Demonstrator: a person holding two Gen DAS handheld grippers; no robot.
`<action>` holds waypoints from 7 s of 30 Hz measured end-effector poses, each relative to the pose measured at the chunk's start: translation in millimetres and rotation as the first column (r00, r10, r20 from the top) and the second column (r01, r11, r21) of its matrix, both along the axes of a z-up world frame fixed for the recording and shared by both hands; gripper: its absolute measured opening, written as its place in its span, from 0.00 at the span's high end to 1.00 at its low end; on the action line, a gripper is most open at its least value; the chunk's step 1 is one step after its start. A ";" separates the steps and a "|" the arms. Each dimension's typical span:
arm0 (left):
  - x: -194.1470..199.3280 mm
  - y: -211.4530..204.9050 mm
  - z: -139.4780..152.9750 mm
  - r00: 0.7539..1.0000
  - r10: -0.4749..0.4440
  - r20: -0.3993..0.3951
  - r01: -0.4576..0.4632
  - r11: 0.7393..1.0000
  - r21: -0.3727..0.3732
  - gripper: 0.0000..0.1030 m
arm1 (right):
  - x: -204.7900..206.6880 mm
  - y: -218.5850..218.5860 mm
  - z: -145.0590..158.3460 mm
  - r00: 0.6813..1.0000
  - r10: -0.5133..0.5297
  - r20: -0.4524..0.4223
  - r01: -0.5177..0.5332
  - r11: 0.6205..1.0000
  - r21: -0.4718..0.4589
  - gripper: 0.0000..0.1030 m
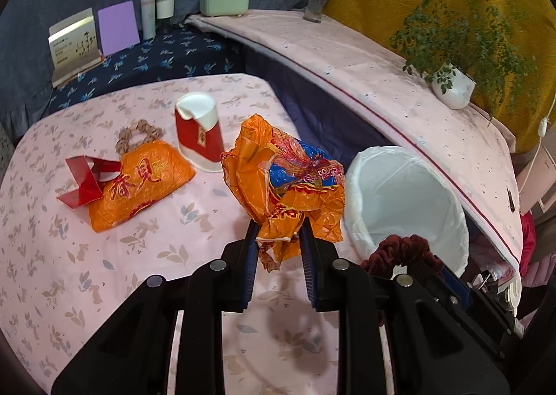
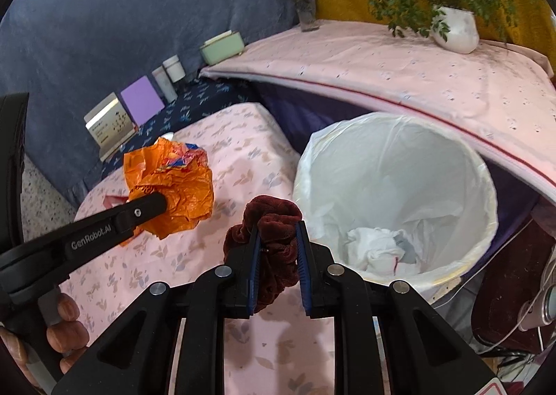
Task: Collect trash
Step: 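Carry the scrunchie and orange bag into the wastebasket and open both grippers, then move both grippers back over the red envelope and orange bag, then grasp the red envelope with the left gripper while the right grasps the orange printed bag, then carry the red envelope and orange bag into the wastebasket and open both grippers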
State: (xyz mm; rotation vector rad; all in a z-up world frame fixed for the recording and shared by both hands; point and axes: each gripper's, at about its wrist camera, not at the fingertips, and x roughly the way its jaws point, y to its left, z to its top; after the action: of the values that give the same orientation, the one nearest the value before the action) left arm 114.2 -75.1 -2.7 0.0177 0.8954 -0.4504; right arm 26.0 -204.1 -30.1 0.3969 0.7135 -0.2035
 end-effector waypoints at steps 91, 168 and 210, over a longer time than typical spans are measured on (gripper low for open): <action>11.0 89.9 -9.6 0.969 0.246 0.027 -0.247 0.968 0.042 0.11 | 28.5 37.9 36.0 0.997 0.047 0.057 -0.043 0.997 -0.068 0.49; 106.5 256.1 -75.6 0.888 0.449 -0.095 -0.443 0.893 0.082 1.00 | 210.8 223.6 -77.4 0.939 0.284 -0.195 -0.305 0.948 -0.089 0.62; -13.0 17.2 6.9 0.994 0.056 0.096 -0.070 0.986 0.150 1.00 | 20.0 8.6 2.9 1.000 -0.014 -0.011 0.014 0.999 -0.036 0.80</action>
State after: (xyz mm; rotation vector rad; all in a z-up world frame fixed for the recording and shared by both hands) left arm 101.1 -57.9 4.1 0.1486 0.8365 -0.3183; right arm 46.0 -195.4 -27.3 0.3668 0.7172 -0.2316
